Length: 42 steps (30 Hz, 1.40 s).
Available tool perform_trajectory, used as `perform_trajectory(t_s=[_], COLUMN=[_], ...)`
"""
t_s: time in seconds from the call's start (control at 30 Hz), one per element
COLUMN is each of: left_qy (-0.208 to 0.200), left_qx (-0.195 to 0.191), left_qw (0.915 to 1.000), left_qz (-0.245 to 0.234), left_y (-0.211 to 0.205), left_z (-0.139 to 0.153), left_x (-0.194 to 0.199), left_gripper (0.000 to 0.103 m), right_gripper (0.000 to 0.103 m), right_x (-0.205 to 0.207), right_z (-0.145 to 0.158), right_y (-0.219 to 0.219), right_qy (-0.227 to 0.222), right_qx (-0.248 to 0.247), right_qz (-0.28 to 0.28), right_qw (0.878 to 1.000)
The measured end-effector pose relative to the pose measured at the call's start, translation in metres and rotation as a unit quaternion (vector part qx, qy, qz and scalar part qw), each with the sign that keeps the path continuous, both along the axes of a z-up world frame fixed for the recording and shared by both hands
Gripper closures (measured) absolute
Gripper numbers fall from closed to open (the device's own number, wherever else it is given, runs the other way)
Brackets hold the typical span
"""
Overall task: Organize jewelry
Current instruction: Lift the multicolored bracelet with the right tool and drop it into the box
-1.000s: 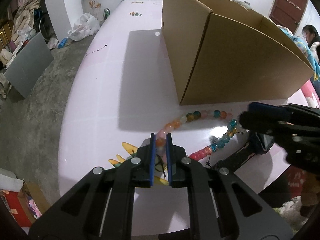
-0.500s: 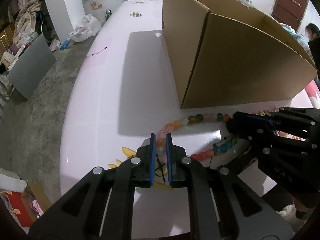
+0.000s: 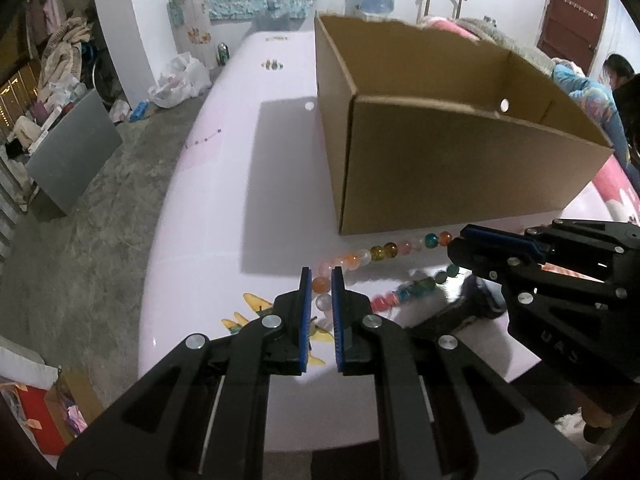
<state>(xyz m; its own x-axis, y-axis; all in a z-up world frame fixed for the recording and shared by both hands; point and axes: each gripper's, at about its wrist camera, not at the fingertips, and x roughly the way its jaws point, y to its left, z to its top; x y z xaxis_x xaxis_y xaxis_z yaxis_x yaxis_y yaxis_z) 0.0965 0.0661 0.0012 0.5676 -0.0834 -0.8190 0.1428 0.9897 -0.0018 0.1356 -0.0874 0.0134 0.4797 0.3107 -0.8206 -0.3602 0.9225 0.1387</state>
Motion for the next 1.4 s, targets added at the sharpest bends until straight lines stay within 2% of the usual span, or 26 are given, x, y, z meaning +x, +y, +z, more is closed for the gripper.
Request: perform_trajectory(t_s=[0.23,0.43,0.73,0.93,1.17,1.3,1.4], left_qy=[-0.053,-0.113,-0.179,-0.199,-0.187,-0.150,-0.110], left_qx=[-0.002,0.003,0.003,0.006,-0.001,-0.004,-0.005], left_qw=[0.9986,0.9935,0.9830,0.9784,0.9792,0.9849,0.9902], left_qz=[0.001,-0.011,-0.042,-0.057,-0.078,-0.086,-0.085], left_y=[-0.006,-0.022,-0.052,-0.072,-0.090,-0.096,-0.097], left_z=[0.042,0.085,0.141,0.173,0.192,0.185,0.171], left_x=[-0.029,-0.050,-0.053,-0.025,0.026,0.069,0.104], left_gripper=[0.094,0.094,0.094,0.094,0.094,0.094,0.094], right_gripper=[0.093,0.093,0.093,0.093,0.093,0.093,0.093], right_x=[-0.029,-0.063,-0.056,-0.027,0.036,0.086,0.125], right_z=[0.038,0.078,0.126,0.154,0.170,0.166,0.150], right_y=[-0.008,-0.024,-0.053,-0.070,-0.088,-0.091,-0.093], right_qy=[-0.053,-0.111,-0.172,-0.183,-0.147,-0.098,-0.050], right_qx=[0.014,0.026,0.037,0.045,0.044,0.049,0.059], right_qz=[-0.004,-0.008,-0.020,-0.024,-0.017,-0.009,0.003], right_qw=[0.998,0.993,0.984,0.982,0.988,0.994,0.997])
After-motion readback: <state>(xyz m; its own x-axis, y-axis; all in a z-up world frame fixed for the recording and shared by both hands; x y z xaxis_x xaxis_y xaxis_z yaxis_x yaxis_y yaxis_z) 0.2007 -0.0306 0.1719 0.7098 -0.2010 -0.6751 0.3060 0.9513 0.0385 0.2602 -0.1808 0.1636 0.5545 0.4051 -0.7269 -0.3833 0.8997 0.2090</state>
